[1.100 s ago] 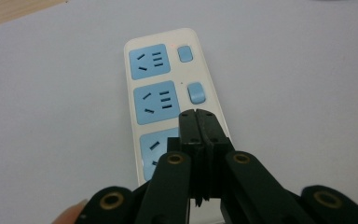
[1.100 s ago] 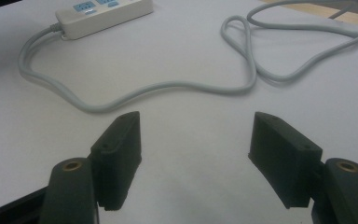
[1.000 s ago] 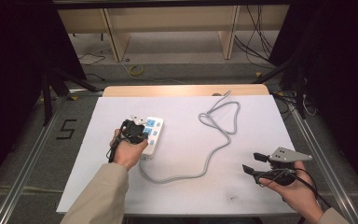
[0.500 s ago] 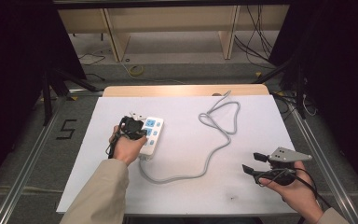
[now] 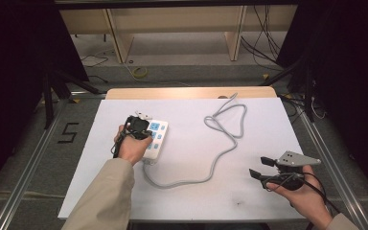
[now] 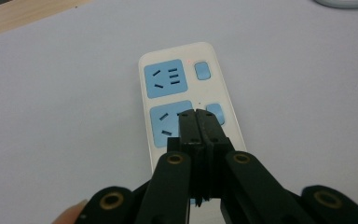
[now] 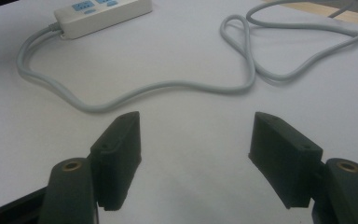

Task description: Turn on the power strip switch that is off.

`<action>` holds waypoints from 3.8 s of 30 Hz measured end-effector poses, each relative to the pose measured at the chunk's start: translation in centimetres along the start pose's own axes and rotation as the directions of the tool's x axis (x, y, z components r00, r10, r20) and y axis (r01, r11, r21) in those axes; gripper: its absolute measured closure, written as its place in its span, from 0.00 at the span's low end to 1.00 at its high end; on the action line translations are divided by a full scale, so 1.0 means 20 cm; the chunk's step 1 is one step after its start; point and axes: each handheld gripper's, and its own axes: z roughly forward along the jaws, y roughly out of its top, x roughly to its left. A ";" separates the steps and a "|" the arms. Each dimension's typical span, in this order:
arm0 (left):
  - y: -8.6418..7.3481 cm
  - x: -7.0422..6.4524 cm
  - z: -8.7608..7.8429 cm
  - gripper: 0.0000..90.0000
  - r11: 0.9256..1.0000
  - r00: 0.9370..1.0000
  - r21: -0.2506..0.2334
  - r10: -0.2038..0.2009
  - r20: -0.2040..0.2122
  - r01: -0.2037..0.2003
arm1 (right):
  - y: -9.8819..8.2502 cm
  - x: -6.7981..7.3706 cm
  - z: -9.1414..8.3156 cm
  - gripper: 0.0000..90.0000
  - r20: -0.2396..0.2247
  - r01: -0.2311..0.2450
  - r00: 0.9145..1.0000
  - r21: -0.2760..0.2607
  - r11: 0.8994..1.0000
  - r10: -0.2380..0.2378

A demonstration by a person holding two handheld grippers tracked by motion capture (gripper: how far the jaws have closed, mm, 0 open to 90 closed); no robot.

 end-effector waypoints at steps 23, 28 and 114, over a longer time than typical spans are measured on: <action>0.08 -0.02 0.05 1.00 1.000 1.000 0.029 0.009 0.002 -0.009 | 0.00 0.00 0.00 0.38 -0.001 -0.001 1.000 0.004 1.000 0.001; 0.10 -0.03 0.06 1.00 0.999 1.000 0.034 0.011 0.008 -0.011 | 0.00 0.00 0.00 0.38 0.000 0.001 1.000 0.007 1.000 -0.001; 0.15 -0.08 0.26 1.00 0.982 1.000 0.185 0.023 0.017 -0.026 | -0.01 -0.01 0.00 0.37 -0.001 0.002 1.000 0.016 1.000 -0.002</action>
